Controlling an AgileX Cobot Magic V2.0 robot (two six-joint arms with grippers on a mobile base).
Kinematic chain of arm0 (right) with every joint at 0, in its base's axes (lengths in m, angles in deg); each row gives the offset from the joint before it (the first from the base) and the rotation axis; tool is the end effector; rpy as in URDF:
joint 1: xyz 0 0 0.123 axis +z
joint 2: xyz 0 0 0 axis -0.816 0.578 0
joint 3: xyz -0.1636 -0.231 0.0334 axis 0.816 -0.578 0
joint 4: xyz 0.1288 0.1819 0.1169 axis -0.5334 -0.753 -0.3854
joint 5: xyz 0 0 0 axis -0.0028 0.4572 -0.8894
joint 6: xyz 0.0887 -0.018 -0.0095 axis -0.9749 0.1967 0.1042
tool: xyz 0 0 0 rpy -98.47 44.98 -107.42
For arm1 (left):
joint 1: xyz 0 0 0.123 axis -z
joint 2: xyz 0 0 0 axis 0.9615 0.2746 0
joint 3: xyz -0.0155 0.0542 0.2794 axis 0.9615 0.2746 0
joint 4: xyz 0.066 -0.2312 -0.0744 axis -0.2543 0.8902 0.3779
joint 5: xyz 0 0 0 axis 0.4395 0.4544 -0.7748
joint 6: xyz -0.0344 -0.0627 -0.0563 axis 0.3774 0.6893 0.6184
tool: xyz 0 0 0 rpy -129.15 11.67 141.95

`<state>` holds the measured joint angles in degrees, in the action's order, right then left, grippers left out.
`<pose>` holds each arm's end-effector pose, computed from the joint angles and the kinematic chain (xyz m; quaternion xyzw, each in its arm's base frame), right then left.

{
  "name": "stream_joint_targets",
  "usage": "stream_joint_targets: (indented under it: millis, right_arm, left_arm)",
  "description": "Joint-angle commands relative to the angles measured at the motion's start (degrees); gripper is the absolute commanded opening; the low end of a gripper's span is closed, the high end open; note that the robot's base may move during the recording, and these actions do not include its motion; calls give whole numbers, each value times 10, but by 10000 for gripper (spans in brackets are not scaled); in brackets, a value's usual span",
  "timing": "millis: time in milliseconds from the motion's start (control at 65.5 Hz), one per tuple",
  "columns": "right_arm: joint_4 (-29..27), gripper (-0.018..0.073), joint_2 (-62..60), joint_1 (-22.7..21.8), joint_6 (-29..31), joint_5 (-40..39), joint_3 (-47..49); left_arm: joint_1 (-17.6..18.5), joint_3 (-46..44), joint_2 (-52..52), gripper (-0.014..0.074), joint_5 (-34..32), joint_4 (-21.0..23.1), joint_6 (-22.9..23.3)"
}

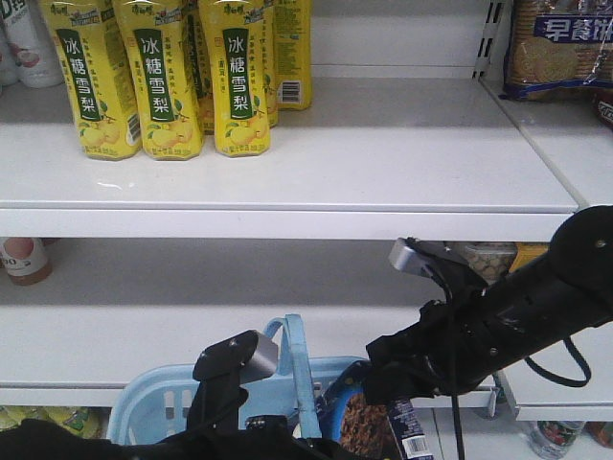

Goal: Left arm holds basket, right arm returns cookies
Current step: 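Lift the cookie box out of the basket with the right gripper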

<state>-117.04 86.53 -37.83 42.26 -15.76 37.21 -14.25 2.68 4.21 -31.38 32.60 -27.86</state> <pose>0.2459 0.1271 0.2422 -0.1464 0.9365 0.3064 0.0870 0.1233 -0.2433 0.2593 0.0703 0.8575 -0.4672 0.2037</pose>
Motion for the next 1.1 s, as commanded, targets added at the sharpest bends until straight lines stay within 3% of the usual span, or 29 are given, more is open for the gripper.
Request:
stream_joint_targets:
  millis: [0, 565, 1085]
  right_arm:
    - [-29, 104, -46, -6, 15, 18, 15]
    - [-28, 104, -188, -6, -5, 32, 15]
    - [67, 104, -210, -6, -67, 30, 78]
  left_arm:
    - [1, -19, -19, -6, 1, 5, -5]
    - [1, -19, -19, -6, 1, 5, -5]
    - [1, -19, -19, -6, 1, 5, -5]
